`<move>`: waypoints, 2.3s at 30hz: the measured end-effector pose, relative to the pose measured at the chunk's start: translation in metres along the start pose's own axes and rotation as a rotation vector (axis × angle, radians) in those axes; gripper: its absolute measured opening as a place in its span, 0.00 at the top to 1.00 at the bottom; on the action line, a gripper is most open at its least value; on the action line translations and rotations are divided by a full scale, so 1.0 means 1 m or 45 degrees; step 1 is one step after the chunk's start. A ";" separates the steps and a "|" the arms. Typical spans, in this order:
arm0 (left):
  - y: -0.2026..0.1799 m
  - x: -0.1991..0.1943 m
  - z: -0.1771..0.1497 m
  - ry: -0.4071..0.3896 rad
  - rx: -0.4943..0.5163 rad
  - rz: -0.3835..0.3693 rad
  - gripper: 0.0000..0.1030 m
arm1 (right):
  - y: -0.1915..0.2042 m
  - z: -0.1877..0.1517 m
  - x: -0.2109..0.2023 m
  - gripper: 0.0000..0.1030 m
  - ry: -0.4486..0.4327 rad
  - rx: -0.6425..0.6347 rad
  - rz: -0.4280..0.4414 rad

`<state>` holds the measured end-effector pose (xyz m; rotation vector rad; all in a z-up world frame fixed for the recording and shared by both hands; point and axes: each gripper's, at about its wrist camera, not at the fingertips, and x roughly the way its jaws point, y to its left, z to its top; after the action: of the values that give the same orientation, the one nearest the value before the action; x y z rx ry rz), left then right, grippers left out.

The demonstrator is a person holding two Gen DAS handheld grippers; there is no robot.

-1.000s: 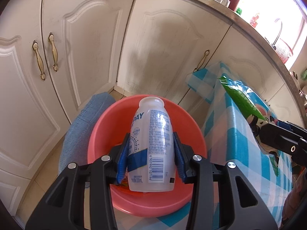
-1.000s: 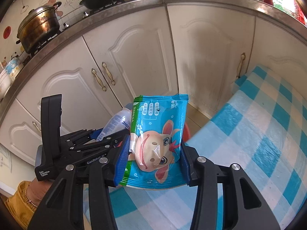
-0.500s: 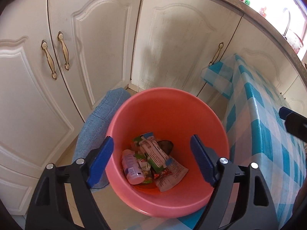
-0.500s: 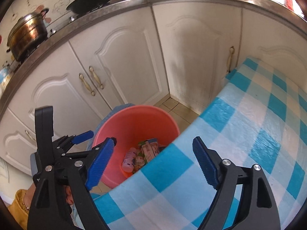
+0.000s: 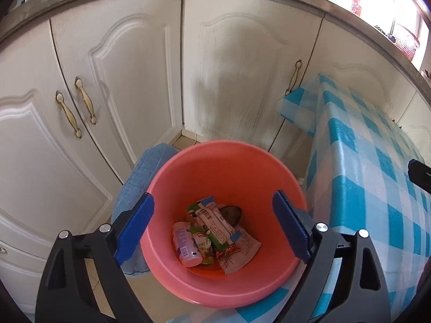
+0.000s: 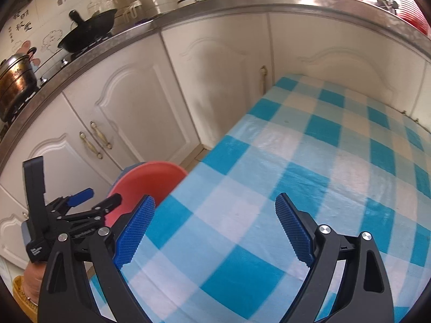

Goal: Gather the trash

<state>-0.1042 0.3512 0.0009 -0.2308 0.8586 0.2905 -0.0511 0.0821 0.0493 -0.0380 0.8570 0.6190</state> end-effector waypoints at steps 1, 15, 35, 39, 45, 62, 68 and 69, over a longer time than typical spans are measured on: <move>-0.004 -0.004 0.002 -0.012 0.007 -0.008 0.13 | -0.005 -0.001 -0.004 0.12 -0.011 0.013 -0.017; -0.100 -0.069 0.027 -0.235 0.193 -0.174 0.12 | -0.064 -0.006 -0.090 0.12 -0.246 0.108 -0.333; -0.242 -0.208 0.040 -0.622 0.368 -0.491 0.04 | -0.090 -0.035 -0.290 0.08 -0.790 0.234 -0.828; -0.260 -0.232 0.037 -0.694 0.389 -0.511 0.04 | -0.091 -0.047 -0.323 0.06 -0.884 0.284 -0.887; -0.274 -0.267 0.034 -0.779 0.384 -0.535 0.04 | -0.082 -0.064 -0.370 0.06 -1.007 0.319 -0.965; -0.262 -0.314 0.020 -0.904 0.383 -0.467 0.04 | -0.056 -0.082 -0.405 0.05 -1.130 0.317 -1.005; -0.261 -0.318 0.014 -0.906 0.390 -0.491 0.04 | -0.051 -0.082 -0.406 0.05 -1.140 0.299 -1.010; -0.261 -0.318 0.013 -0.904 0.391 -0.498 0.04 | -0.050 -0.082 -0.406 0.05 -1.142 0.295 -1.014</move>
<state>-0.2022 0.0608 0.2753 0.0035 0.1371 -0.1308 -0.2818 -0.1823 0.2757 0.1016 -0.0066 -0.2358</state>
